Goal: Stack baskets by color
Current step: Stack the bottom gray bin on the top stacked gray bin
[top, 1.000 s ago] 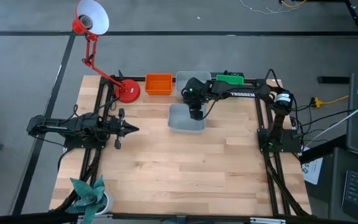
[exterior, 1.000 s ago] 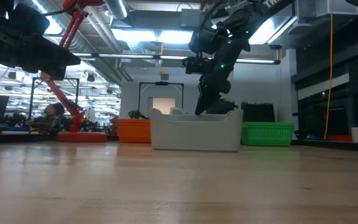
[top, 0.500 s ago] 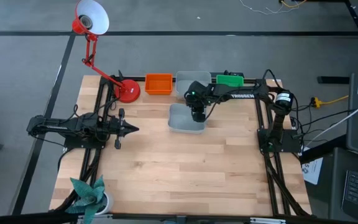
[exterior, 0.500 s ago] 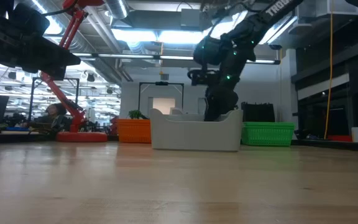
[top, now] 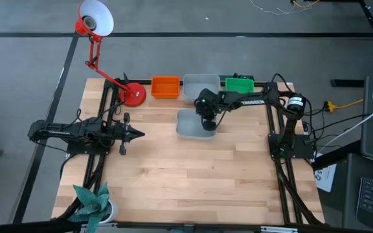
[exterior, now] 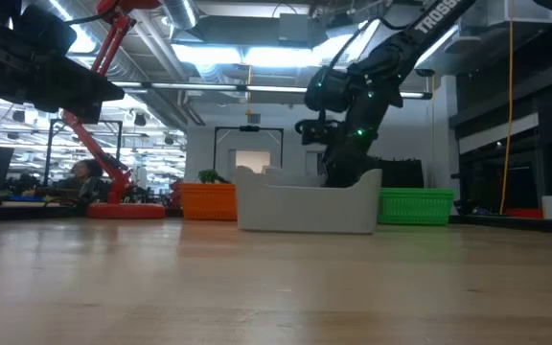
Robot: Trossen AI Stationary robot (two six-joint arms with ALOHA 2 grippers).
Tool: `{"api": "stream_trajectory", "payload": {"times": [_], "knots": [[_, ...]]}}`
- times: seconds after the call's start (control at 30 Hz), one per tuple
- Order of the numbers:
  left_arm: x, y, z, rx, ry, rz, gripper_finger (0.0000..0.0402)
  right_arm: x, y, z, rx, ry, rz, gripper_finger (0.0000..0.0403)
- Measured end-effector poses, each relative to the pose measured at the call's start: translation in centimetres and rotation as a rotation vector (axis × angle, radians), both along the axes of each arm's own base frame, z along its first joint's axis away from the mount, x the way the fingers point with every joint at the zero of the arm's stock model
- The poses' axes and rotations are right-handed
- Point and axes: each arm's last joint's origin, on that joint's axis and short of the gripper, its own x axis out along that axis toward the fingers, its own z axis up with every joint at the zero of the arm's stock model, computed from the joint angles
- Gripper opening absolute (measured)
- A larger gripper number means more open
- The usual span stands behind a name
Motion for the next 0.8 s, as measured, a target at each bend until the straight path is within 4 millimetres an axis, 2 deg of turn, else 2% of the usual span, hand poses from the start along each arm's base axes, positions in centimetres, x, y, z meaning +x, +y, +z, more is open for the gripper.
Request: {"api": "stream_trajectory", "payload": {"times": [0.2, 0.37, 0.5, 0.67, 0.8], "knots": [[0.0, 0.0, 0.0, 0.000, 0.000, 0.000, 0.0000, 1.2, 0.5, 2.8, -0.016, 0.002, 0.029, 0.0003], [0.0, 0.0, 0.0, 0.000, 0.000, 0.000, 0.0000, 2.1, 0.7, 7.9, -0.057, -0.022, 0.060, 0.0002], [0.0, 0.0, 0.0, 0.000, 0.000, 0.000, 0.0000, 2.3, 0.3, 12.7, -0.153, -0.025, 0.063, 0.0002], [0.0, 0.0, 0.0, 0.000, 0.000, 0.000, 0.0000, 2.1, -1.3, 17.2, -0.237, -0.079, 0.044, 0.0001], [0.0, 0.0, 0.0, 0.000, 0.000, 0.000, 0.0000, 1.4, -3.1, 18.7, -0.256, -0.120, -0.004, 0.0001]]}}
